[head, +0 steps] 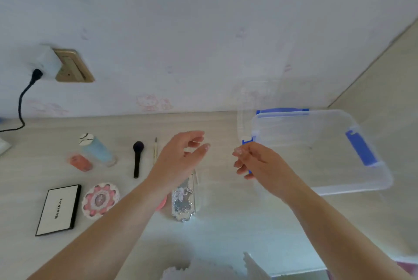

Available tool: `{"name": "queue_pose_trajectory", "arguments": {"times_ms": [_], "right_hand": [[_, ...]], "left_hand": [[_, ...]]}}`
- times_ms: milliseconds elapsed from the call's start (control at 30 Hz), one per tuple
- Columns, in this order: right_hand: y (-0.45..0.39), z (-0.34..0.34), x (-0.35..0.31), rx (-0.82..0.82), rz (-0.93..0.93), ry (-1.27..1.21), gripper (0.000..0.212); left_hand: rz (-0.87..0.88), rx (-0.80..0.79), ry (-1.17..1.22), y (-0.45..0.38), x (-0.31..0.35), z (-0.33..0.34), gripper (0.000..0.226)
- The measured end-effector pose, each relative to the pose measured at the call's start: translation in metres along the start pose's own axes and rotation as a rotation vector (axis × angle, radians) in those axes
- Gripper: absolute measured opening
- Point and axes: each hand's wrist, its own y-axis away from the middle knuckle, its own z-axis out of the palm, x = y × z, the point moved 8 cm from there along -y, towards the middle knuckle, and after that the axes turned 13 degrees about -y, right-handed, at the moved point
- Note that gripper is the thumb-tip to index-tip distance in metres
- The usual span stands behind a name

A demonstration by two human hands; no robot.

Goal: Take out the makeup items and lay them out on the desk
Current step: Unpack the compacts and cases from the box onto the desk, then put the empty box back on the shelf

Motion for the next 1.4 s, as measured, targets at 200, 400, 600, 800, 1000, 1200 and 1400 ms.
{"name": "queue_pose_trajectory", "arguments": {"times_ms": [200, 400, 600, 800, 1000, 1200, 1400], "right_hand": [[0.010, -0.078, -0.009, 0.066, -0.003, -0.069, 0.016], [0.005, -0.158, -0.019, 0.104, -0.036, -0.119, 0.011], [-0.026, -0.240, -0.032, 0.205, -0.156, -0.081, 0.012], [-0.079, -0.305, -0.016, 0.343, -0.091, 0.087, 0.033], [-0.116, -0.314, 0.025, 0.228, 0.220, 0.118, 0.076], [-0.124, -0.310, 0.038, 0.193, 0.297, 0.120, 0.072], [-0.121, -0.310, 0.031, 0.239, 0.259, 0.071, 0.066]], "left_hand": [[-0.021, 0.011, 0.016, -0.023, 0.047, 0.040, 0.019], [-0.154, 0.094, 0.125, -0.041, 0.068, 0.079, 0.015], [-0.248, 0.153, 0.168, -0.064, 0.069, 0.103, 0.016], [-0.388, 0.147, 0.110, -0.097, 0.058, 0.112, 0.046], [-0.577, 0.039, 0.286, -0.118, 0.035, 0.137, 0.061], [-0.651, -0.034, 0.328, -0.127, 0.022, 0.147, 0.062], [-0.602, 0.014, 0.344, -0.128, 0.030, 0.141, 0.053]]}}
